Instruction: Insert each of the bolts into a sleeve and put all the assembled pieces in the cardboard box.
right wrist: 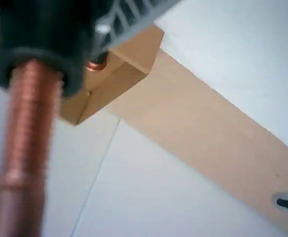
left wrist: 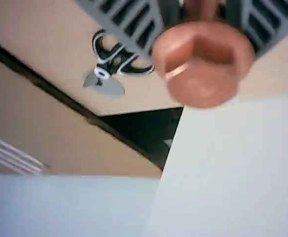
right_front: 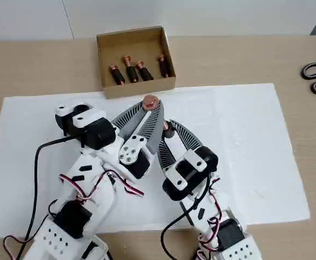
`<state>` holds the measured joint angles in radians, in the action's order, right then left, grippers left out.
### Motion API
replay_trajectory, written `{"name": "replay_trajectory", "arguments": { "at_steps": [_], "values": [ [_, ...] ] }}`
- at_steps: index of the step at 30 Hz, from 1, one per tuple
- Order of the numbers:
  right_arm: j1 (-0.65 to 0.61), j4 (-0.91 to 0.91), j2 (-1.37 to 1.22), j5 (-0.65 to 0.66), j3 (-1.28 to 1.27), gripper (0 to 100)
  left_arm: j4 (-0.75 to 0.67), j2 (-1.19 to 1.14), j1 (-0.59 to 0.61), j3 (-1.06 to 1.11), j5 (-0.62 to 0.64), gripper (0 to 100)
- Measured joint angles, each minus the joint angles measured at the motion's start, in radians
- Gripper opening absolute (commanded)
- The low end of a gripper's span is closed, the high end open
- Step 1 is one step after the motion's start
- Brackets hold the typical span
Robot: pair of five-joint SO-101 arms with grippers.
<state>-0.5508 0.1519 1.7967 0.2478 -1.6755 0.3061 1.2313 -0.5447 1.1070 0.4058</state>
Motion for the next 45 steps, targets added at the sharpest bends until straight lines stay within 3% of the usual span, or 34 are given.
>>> {"name": "replay_trajectory", "arguments": {
  "at_steps": [16,21,26,45],
  "values": [
    [0.000,0.002,-0.002,0.002,0.000,0.4,0.040,0.003,0.000,-0.003,0.000,1],
    [0.002,0.002,-0.002,0.002,0.000,0.4,0.051,0.003,0.000,-0.002,0.000,14],
    [0.000,0.000,0.002,0.003,0.000,0.4,0.163,-0.002,-0.005,0.002,0.005,23],
    [-0.002,-0.002,0.002,0.003,0.000,0.4,0.206,-0.009,-0.003,-0.031,0.006,23]
  ]
}}
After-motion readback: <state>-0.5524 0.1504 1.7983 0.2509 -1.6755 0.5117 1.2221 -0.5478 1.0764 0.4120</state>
